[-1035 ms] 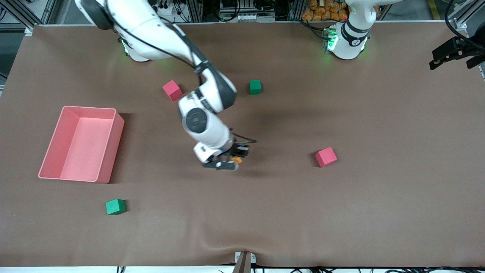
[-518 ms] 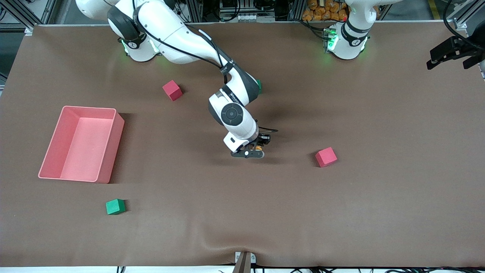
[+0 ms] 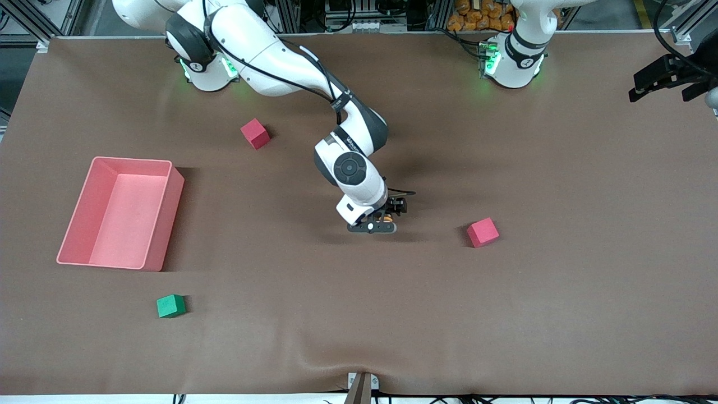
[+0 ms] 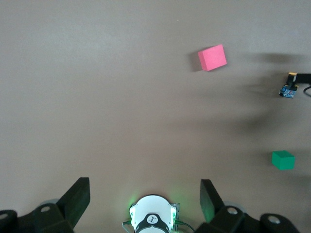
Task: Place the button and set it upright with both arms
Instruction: 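Lower the button onto the table and open the right gripper, then withdraw the right gripper while the left gripper reaches the button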
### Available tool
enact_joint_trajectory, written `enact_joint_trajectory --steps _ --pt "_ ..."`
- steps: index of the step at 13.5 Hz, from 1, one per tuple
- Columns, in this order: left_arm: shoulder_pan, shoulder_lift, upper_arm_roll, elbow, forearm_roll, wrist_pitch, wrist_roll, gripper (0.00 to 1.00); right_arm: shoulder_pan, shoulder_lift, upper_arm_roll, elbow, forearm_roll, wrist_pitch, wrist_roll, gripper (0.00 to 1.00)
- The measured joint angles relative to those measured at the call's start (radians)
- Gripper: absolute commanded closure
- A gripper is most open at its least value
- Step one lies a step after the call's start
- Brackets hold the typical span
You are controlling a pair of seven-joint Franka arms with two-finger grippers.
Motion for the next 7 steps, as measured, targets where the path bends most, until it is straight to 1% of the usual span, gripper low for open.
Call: enact_joint_trajectory --steps 1,2,4,5,7 --pt "-0.002 0.001 -0.003 -0.002 -0.011 0.000 0.000 0.00 -0.001 -0.002 -0.022 0.014 -0.003 0.000 0.000 0.00" --pt "-0.006 0.003 -0.009 -0.003 -0.021 0.000 0.000 0.00 -0.001 -0.006 -0.059 0.026 -0.011 -0.001 -0.006 0.00" --pt "-0.016 0.010 -0.031 -0.004 -0.027 0.000 -0.001 0.00 -0.011 -0.033 -0.128 0.039 -0.052 -0.021 -0.049 0.00" --pt "-0.019 0.016 -0.047 -0.007 -0.028 0.000 -0.001 0.00 -0.027 -0.054 -0.145 0.042 -0.067 -0.054 -0.067 0.00" --pt "-0.021 0.042 -0.089 -0.012 -0.030 0.000 -0.002 0.00 -0.084 -0.101 -0.159 0.044 -0.081 -0.165 -0.079 0.00"
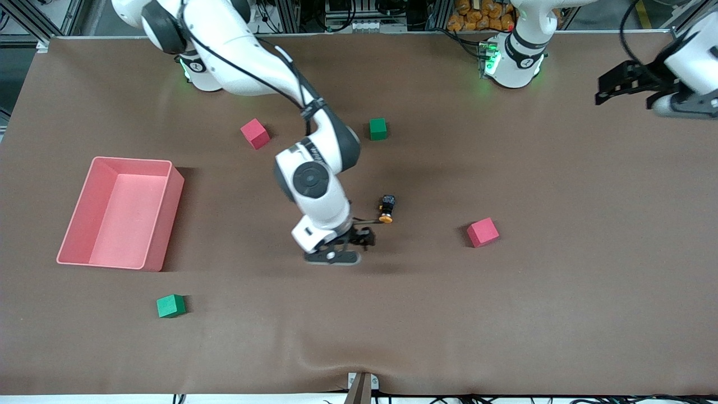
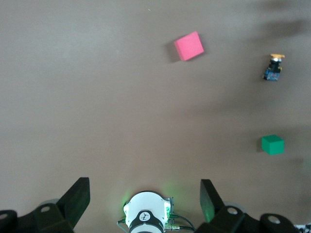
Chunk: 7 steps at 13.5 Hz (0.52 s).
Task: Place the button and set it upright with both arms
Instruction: 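Withdraw the right gripper while the left gripper reaches the button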
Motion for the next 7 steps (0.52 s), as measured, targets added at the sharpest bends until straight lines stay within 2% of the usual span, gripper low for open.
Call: enact_joint_trajectory --steps 3,5,7 --pt "-0.003 0.075 -0.091 -0.005 -0.002 0.002 -0.014 0.00 -0.127 -0.092 -0.009 0.009 -0.009 -0.194 -0.021 0.00" --pt "-0.012 0.150 -0.186 -0.005 -0.003 0.006 -0.097 0.00 -0.216 -0.184 -0.008 0.016 -0.027 -0.284 -0.086 0.00" --pt "-0.065 0.243 -0.243 -0.007 -0.003 0.023 -0.189 0.00 -0.286 -0.277 -0.003 0.016 -0.028 -0.360 -0.157 0.00"
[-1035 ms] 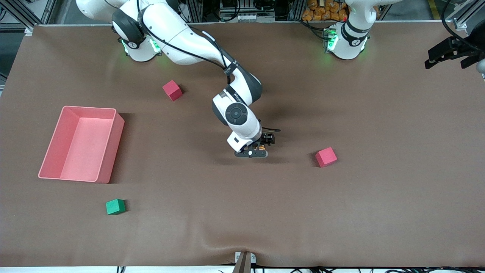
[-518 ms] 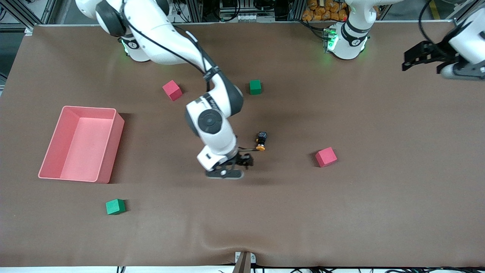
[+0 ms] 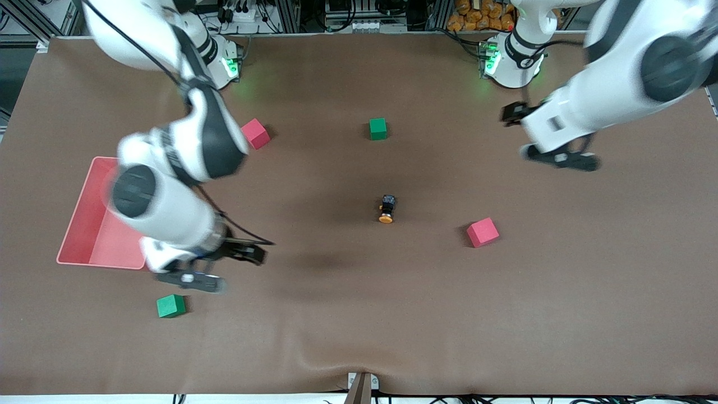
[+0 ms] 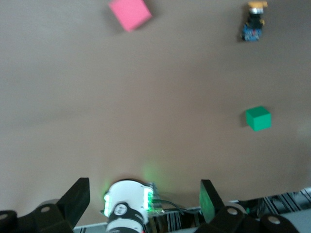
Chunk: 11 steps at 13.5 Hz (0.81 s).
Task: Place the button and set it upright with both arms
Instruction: 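Withdraw the right gripper while the left gripper reaches the button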
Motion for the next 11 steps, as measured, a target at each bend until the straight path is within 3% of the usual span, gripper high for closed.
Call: enact_joint_trajectory --steps 2,5,7,11 --pt "-0.084 0.104 -0.008 -0.001 0.000 0.053 -0.073 0.00 -0.071 -0.068 0.020 -0.002 0.011 -0.096 -0.028 0.00" --pt "-0.181 0.253 -0.007 0.017 0.000 0.156 -0.157 0.00 -0.125 -0.127 0.037 -0.003 -0.082 -0.200 -0.040 0.00" --pt "-0.239 0.350 -0.001 0.060 0.004 0.221 -0.174 0.00 -0.204 -0.169 0.086 -0.002 -0.097 -0.267 -0.040 0.00" --pt "-0.287 0.504 0.004 0.118 0.030 0.370 -0.176 0.00 -0.351 -0.268 0.139 -0.002 -0.105 -0.392 -0.185 0.00"
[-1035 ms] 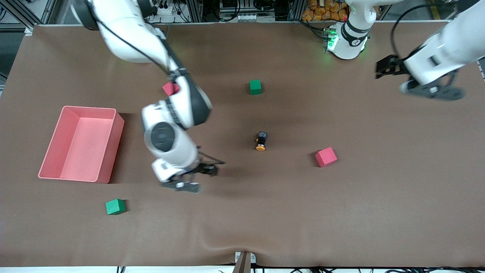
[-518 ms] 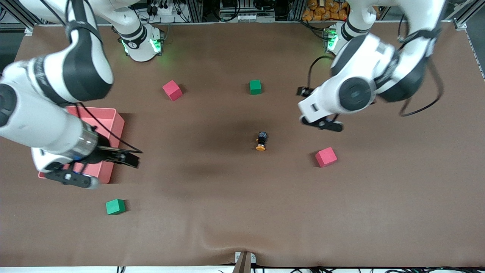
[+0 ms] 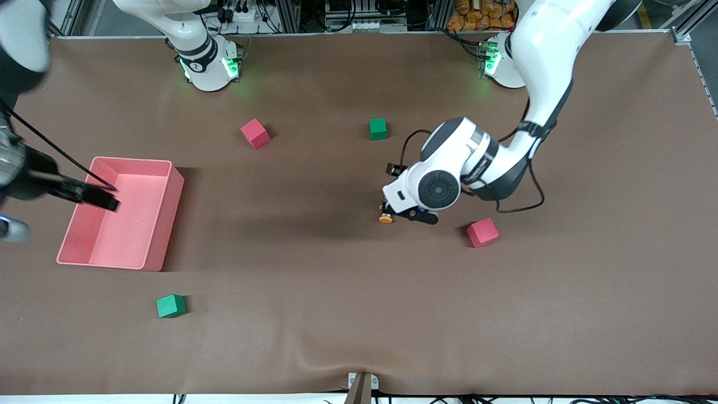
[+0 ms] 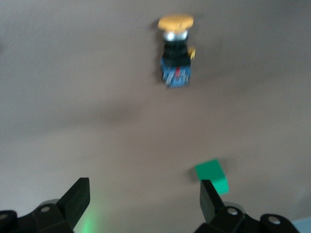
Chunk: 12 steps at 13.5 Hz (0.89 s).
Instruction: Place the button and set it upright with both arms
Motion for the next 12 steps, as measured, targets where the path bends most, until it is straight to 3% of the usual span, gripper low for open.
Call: enact_joint_trajectory --steps 3,6,8,12 --pt "-0.095 0.077 0.081 0.044 0.008 0.074 0.000 0.00 -0.039 -0.103 0.003 -0.042 -0.001 -0.032 -0.083 0.00" --pt "-0.226 0.128 0.192 0.100 0.008 0.083 -0.002 0.00 -0.040 -0.225 0.017 -0.187 -0.002 0.022 -0.058 0.00" --pt "-0.244 0.156 0.201 0.130 0.008 0.084 -0.004 0.00 -0.040 -0.290 0.036 -0.290 -0.002 0.059 -0.012 0.00" --pt "-0.239 0.194 0.209 0.163 0.008 0.133 -0.004 0.00 -0.040 -0.351 0.077 -0.394 -0.007 0.103 0.032 0.00"
